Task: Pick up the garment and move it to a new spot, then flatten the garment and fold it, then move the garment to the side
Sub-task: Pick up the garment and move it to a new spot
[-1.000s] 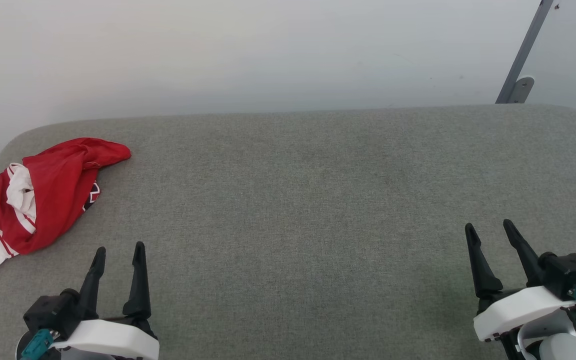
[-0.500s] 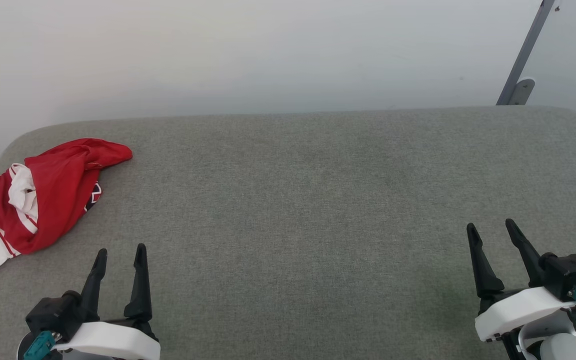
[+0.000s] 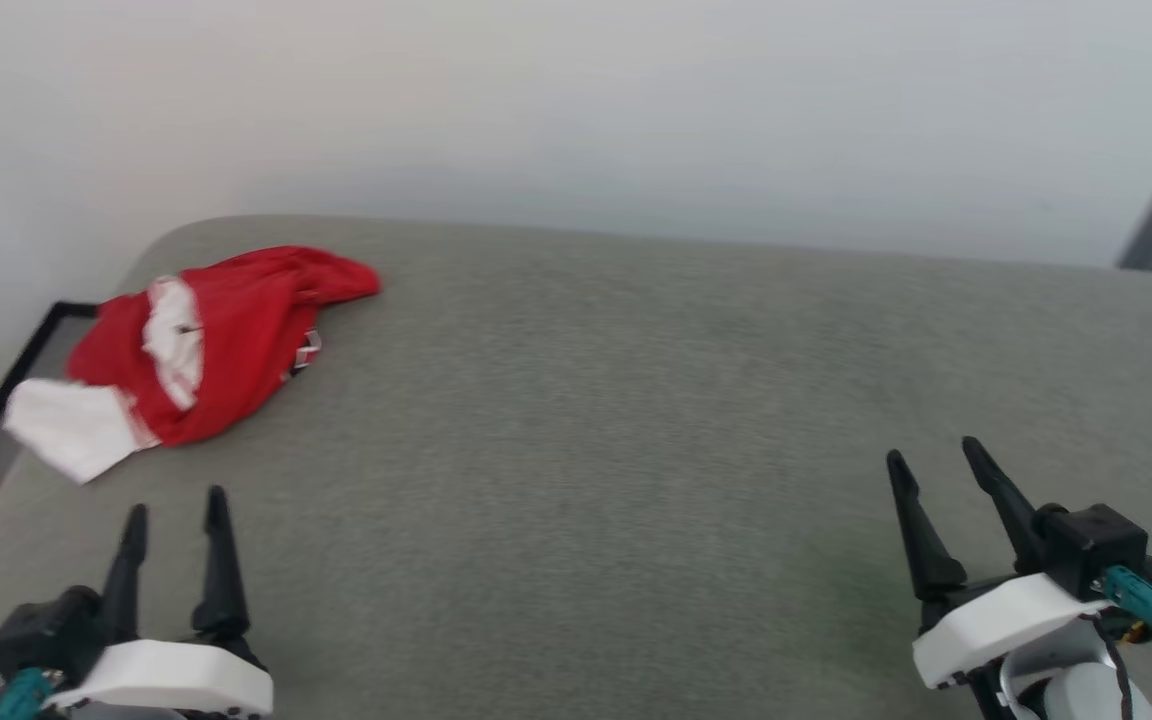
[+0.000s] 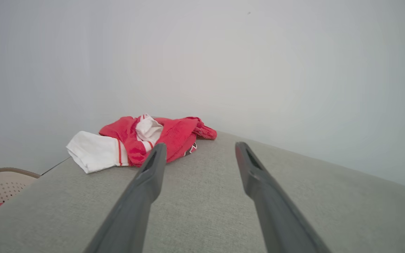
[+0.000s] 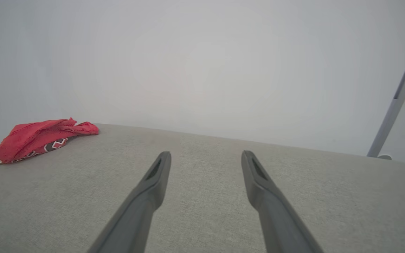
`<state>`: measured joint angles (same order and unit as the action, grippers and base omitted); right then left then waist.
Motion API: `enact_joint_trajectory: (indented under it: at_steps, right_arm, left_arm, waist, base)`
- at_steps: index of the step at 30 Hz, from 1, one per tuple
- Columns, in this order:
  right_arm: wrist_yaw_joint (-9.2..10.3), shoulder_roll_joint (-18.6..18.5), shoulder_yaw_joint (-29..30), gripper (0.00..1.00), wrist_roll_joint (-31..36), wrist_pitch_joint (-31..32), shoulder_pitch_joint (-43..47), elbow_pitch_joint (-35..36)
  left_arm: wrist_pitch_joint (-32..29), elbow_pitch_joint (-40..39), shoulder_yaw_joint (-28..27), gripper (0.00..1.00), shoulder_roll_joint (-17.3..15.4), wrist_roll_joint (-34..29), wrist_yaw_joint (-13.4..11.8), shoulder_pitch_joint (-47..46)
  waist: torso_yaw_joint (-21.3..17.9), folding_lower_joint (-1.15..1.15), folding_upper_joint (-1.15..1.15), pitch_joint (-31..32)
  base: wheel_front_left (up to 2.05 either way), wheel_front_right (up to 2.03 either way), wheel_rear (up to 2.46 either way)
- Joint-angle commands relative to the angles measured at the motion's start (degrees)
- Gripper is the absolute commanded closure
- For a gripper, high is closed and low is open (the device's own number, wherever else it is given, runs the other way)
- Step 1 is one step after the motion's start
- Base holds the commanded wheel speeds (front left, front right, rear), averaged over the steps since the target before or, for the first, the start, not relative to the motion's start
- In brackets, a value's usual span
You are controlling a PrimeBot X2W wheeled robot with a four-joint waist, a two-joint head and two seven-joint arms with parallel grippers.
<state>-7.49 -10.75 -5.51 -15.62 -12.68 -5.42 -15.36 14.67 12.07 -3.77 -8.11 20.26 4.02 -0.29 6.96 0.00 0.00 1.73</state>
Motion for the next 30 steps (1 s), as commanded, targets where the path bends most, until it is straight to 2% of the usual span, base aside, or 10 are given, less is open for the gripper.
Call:
enact_joint_trajectory:
  at_steps: [1,5,16,23,30]
  right_arm:
    - [0.0,0.2,-0.7,0.0,-0.4,0.0,-1.0,0.1]
    - [0.0,0.3,-2.6,0.0,-0.8,0.4,-1.1,-0.1]
    - [0.0,0.4,-5.7,0.0,-1.8,-0.1,-2.1,-1.3]
    - [0.0,0.5,-5.7,0.0,-2.0,-0.4,-1.8,-1.6]
    - [0.0,0.1,-4.6,0.0,-1.9,-0.3,-2.0,-1.5]
  left_arm:
    - [0.0,-0.7,-0.7,0.0,-0.3,0.5,-0.7,0.3]
    - [-1.0,-2.4,-1.8,0.0,-0.7,1.1,-2.0,0.9]
    - [-2.9,-5.3,-2.2,0.0,-1.1,2.4,-2.8,3.0]
    - [-3.5,-5.1,-2.2,0.0,-1.1,3.1,-2.9,2.8]
    - [-4.4,-3.8,-2.2,0.0,-1.2,4.4,-3.0,-0.7]
  waist:
    - [3.1,0.0,0.0,0.5]
    - [6.6,0.0,0.0,0.8]
    - [13.8,0.0,0.0,1.3]
    - [15.0,0.0,0.0,1.2]
    - [14.1,0.0,0.0,0.3]
  base:
    - [0.0,0.0,0.0]
    - [0.0,0.0,0.0]
    - [0.0,0.0,0.0]
    - [0.0,0.0,0.0]
    - [0.0,0.0,0.0]
